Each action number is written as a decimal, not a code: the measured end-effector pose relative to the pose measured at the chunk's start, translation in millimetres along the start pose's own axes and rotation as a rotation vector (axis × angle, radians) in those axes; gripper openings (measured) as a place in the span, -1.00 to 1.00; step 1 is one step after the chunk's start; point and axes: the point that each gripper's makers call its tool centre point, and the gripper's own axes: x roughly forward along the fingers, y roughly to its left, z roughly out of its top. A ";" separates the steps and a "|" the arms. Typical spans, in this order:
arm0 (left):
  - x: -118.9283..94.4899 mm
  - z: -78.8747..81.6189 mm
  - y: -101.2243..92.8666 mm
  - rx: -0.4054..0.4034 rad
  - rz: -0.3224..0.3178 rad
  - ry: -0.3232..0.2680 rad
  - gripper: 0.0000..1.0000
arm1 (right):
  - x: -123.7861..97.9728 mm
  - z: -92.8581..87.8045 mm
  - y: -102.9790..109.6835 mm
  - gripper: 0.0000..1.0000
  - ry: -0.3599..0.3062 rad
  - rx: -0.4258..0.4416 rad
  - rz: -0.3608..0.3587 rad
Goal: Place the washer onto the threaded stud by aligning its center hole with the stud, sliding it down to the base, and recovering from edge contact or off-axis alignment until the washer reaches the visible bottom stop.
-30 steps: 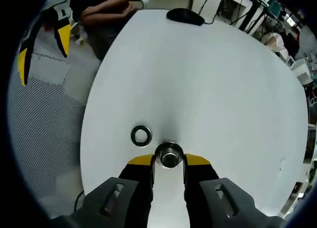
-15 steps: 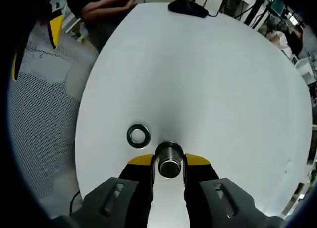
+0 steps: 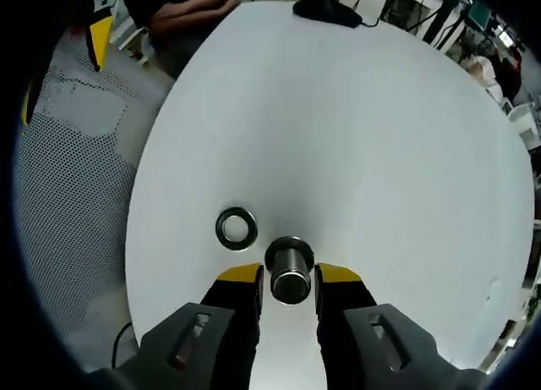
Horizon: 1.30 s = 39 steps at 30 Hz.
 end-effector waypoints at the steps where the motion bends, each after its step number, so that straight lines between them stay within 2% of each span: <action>1: 0.0 0.0 0.0 0.000 0.000 0.000 -0.23 | -3.3 0.4 -0.5 -0.42 -0.009 0.024 -0.009; 4: 0.1 0.4 -0.8 0.001 -0.002 -0.003 -0.23 | -10.6 1.3 0.4 -0.37 -0.029 0.032 -0.014; 10: 0.2 -0.4 -1.3 0.004 -0.005 0.001 -0.24 | -33.9 13.8 4.8 -0.35 -0.109 0.058 -0.056; 15: -0.6 1.6 -2.0 -0.001 -0.007 -0.012 -0.24 | -52.6 28.2 15.4 -0.34 -0.175 0.049 -0.079; 21: -0.6 1.4 -2.9 0.004 -0.009 -0.010 -0.24 | -64.0 43.4 29.9 -0.34 -0.230 0.049 -0.082; 27: -0.6 1.8 -1.7 0.002 -0.006 -0.010 -0.24 | -58.8 48.6 45.0 -0.34 -0.249 0.051 -0.069; 39: -0.9 2.4 -1.9 0.002 -0.009 -0.015 -0.24 | -23.6 36.3 59.2 -0.35 -0.196 0.058 -0.037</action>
